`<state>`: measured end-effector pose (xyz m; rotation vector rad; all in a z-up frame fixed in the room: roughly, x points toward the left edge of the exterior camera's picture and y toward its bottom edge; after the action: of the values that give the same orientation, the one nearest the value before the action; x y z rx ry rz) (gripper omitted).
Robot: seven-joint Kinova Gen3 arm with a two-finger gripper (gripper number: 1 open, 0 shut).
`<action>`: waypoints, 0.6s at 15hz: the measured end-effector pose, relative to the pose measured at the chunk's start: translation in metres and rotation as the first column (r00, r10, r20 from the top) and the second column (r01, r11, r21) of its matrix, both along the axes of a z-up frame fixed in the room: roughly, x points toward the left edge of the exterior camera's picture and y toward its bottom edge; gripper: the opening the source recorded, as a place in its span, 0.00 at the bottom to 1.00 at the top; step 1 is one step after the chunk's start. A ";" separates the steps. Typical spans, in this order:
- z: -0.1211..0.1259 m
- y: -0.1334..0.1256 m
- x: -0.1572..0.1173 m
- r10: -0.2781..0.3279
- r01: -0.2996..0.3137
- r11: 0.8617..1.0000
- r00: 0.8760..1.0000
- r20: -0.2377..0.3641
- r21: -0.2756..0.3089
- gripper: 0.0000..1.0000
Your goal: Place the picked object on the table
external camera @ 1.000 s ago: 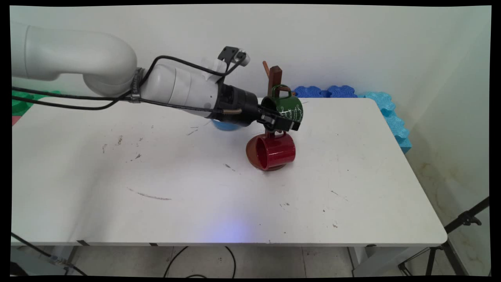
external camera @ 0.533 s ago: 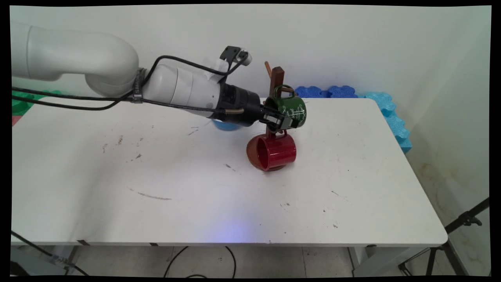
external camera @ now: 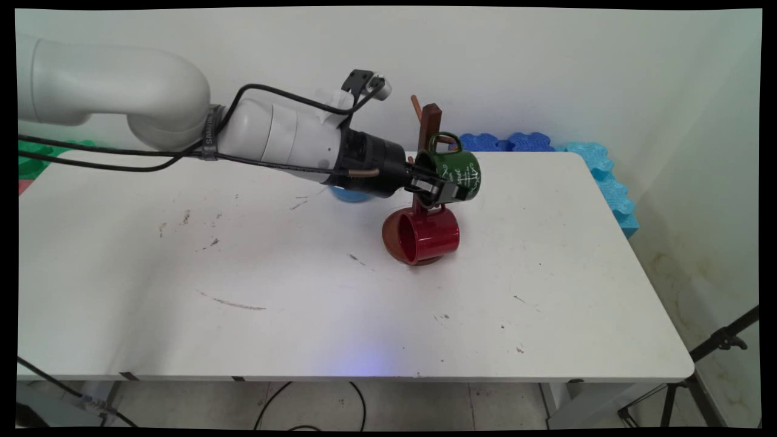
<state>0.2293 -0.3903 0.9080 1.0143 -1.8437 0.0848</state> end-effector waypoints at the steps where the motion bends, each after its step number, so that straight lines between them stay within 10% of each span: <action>1: 0.002 0.001 0.000 -0.004 0.004 1.000 1.000 -0.004 -0.001 0.00; 9: 0.021 0.023 -0.001 -0.055 0.055 0.998 0.998 -0.042 -0.012 0.00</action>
<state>0.2283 -0.3678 0.9293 0.9505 -1.8292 0.0397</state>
